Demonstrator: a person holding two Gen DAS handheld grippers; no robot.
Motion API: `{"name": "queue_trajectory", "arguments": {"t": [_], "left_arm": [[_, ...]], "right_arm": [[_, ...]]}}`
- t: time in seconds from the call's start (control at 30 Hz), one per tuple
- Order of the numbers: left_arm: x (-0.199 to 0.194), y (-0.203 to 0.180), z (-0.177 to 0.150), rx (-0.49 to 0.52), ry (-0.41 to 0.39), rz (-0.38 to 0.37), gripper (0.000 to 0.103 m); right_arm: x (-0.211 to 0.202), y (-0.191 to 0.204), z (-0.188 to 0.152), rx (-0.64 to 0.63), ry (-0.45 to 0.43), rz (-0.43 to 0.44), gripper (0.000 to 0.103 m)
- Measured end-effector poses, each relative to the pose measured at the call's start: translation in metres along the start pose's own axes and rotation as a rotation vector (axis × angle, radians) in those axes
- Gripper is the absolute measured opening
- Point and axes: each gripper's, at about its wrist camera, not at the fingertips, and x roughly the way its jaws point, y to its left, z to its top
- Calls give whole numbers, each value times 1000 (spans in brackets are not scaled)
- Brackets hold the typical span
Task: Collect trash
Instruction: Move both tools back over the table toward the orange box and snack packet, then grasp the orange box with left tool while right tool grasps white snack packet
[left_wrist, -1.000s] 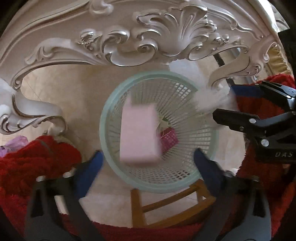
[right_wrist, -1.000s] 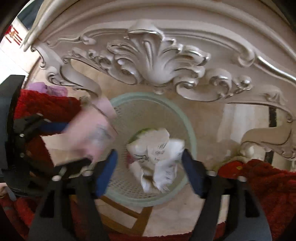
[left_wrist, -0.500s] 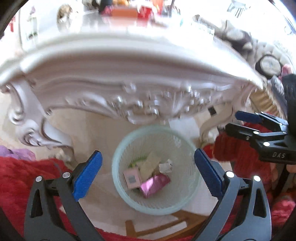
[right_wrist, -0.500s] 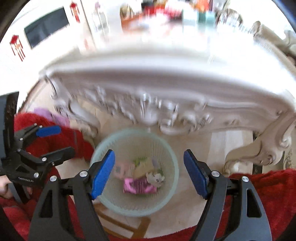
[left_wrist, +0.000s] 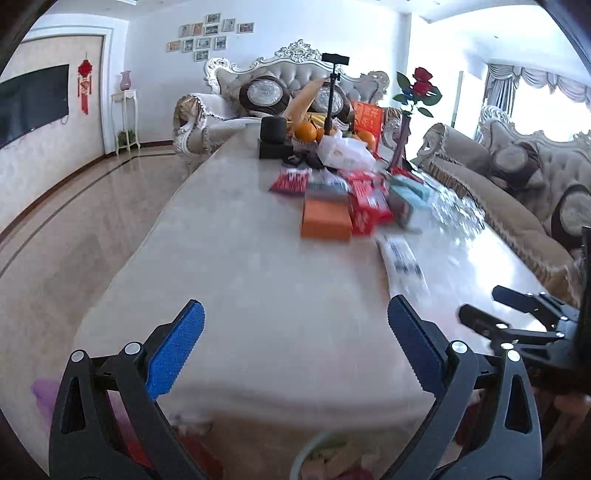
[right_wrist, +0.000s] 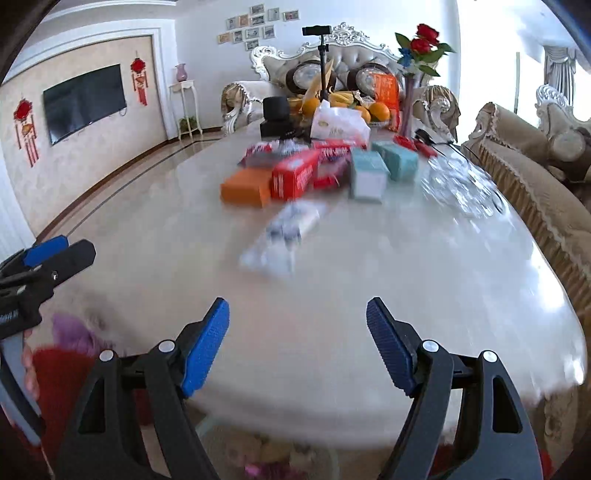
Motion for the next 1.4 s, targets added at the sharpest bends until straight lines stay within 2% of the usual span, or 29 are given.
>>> {"name": "queue_trajectory", "arguments": {"t": [0.17,0.33,0.47,0.63,0.67,0.8,0.9,1.07,1.23,1.4], "left_arm": [[66,0,43,7,58,3,97],[118,-6,64,62,115,-11,97],[156,-18,78,79,149,-19,97],[193,-38,82,142,211,-15,97],[196,-41,80,155,220,-12,97],[211,-53,79,184,246,-8,97],[225,-61,78,223,276,25,97],[231,-50,77,213,305,19,97],[234,-33,79,229,319,45,97],[240,-37,86,273,309,60,97]], "right_arm": [[56,10,34,-5,51,-47,78],[88,15,38,-56,110,-75,77],[98,3,38,-20,187,-50,77],[91,-25,39,-51,184,-143,77],[90,-30,39,-58,186,-156,77],[90,-49,38,-54,209,-118,77],[92,-50,37,-76,215,-113,77],[91,-48,37,-106,205,-107,77],[95,-47,40,-117,206,-101,77],[97,-41,43,-135,206,-99,77]]}}
